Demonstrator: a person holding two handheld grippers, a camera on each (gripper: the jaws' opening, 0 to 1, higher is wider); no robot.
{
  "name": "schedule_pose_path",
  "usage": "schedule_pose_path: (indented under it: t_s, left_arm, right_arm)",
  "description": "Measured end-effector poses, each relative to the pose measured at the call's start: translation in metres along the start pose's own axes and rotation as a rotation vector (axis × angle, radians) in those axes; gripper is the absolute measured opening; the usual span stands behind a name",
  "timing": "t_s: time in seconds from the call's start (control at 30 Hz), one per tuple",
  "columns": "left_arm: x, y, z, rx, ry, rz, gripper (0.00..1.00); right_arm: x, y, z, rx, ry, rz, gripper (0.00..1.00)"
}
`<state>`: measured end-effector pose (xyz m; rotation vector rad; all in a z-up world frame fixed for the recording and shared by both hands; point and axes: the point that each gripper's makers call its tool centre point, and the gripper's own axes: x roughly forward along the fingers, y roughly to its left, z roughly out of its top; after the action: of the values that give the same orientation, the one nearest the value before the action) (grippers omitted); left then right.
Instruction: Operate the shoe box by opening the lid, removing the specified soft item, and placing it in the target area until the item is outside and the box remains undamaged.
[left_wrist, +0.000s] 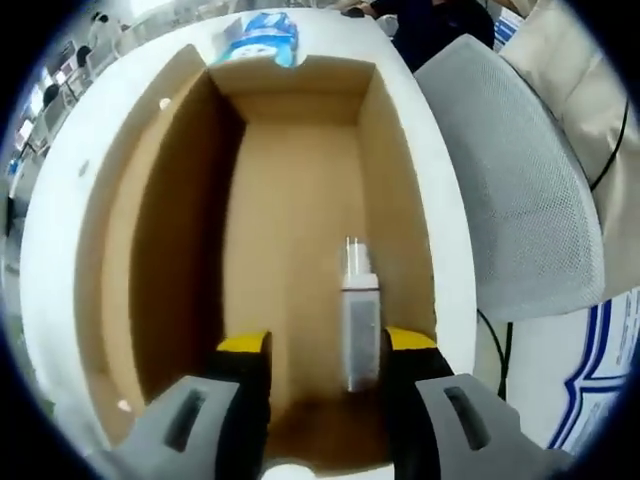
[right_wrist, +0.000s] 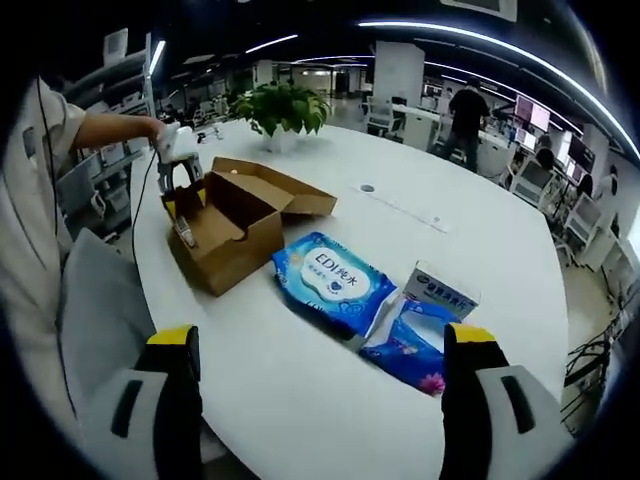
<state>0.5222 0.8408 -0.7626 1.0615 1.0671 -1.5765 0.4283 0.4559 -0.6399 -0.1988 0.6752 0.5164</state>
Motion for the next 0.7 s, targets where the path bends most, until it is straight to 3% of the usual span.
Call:
schedule_pose_path:
  t_s: [0.1, 0.3, 0.7]
  left_arm:
    - [0.006, 0.0, -0.005, 0.007, 0.042, -0.024, 0.44]
    - [0.015, -0.004, -0.009, 0.023, 0.071, -0.062, 0.44]
    - [0.026, -0.005, -0.008, 0.021, 0.059, -0.062, 0.41]
  right_arm:
    - [-0.001, -0.004, -0.003, 0.014, 0.0, -0.009, 0.96]
    - [-0.001, -0.007, -0.008, 0.031, 0.003, -0.015, 0.96]
    - [-0.002, -0.007, -0.01, 0.043, 0.002, -0.025, 0.96]
